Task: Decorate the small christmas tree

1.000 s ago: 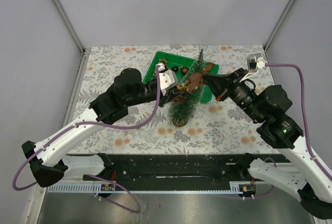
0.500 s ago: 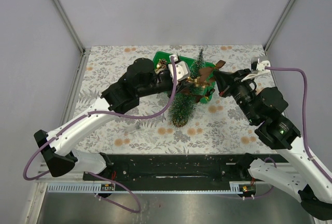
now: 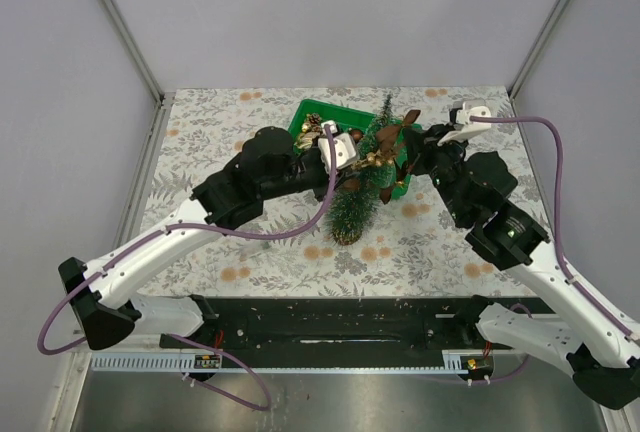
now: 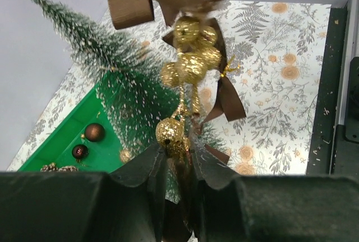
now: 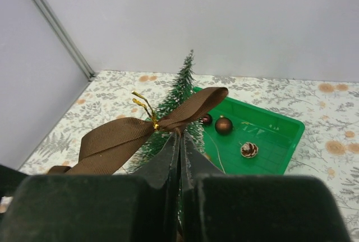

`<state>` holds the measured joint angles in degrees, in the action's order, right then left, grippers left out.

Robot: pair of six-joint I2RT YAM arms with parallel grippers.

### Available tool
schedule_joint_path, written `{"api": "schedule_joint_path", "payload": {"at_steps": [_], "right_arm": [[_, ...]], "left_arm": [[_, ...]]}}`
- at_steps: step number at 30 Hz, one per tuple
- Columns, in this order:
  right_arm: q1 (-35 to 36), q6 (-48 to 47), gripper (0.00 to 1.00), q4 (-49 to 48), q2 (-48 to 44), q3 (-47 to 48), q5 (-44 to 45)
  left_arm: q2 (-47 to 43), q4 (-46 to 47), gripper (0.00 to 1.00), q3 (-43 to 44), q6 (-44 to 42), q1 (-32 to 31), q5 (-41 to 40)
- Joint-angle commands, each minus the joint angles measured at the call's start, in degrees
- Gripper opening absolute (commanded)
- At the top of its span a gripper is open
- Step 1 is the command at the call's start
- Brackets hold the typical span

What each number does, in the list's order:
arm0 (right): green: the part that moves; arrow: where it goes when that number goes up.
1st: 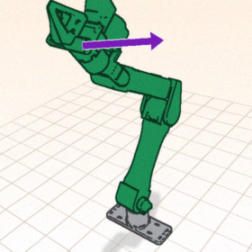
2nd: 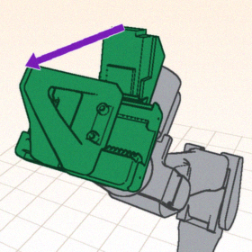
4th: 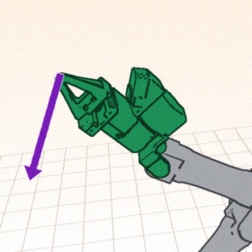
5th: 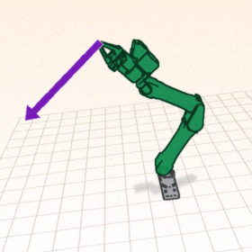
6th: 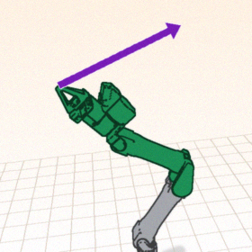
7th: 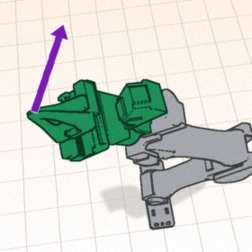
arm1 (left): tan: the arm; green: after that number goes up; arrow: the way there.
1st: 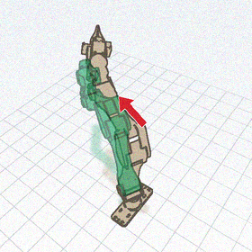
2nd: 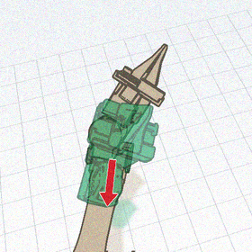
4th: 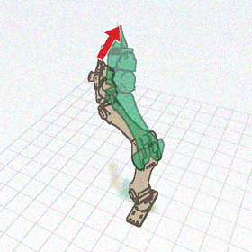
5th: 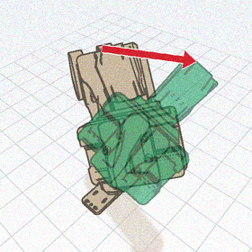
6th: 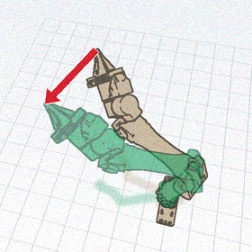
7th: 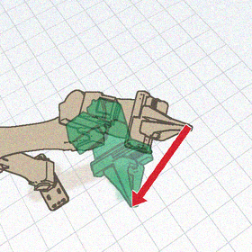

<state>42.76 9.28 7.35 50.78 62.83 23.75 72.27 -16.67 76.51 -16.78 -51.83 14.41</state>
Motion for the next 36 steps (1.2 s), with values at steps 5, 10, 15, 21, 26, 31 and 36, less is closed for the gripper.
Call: {"api": "schedule_joint_path", "payload": {"at_steps": [5, 10, 15, 21, 26, 31, 36], "right_arm": [[0.2, -5.5, 0.00, -5.1, 2.6, -1.0, 5.3], [0.2, -6.3, 0.00, -5.6, 4.1, -1.7, 5.9], [0.3, -6.4, 0.00, -5.6, 4.1, -3.1, 6.5], [0.2, -5.9, 0.01, -5.8, 3.4, -5.5, 7.0], [0.2, -5.1, 0.10, -6.4, 4.1, -6.8, 6.9], [0.1, -3.8, 0.17, -6.5, 3.9, -8.0, 5.0], [0.0, -2.4, 0.27, -6.7, 3.0, -9.4, 2.9]], "left_arm": [[-4.9, 2.7, 0.23, -4.3, 0.5, 2.1, -2.5], [-4.9, 3.8, 0.24, -5.4, 0.4, 2.4, -3.5], [-4.2, 5.1, 0.28, -6.0, 0.5, 2.7, -5.5], [-3.5, 7.4, 0.31, -7.3, 0.5, 2.5, -9.8], [-3.1, 9.5, 0.32, -9.5, -0.1, 2.5, -10.9], [-3.2, 12.3, 0.37, -12.3, -0.8, 2.5, -10.4], [-3.7, 12.7, 0.54, -13.6, -0.2, 2.6, -8.3]]}}
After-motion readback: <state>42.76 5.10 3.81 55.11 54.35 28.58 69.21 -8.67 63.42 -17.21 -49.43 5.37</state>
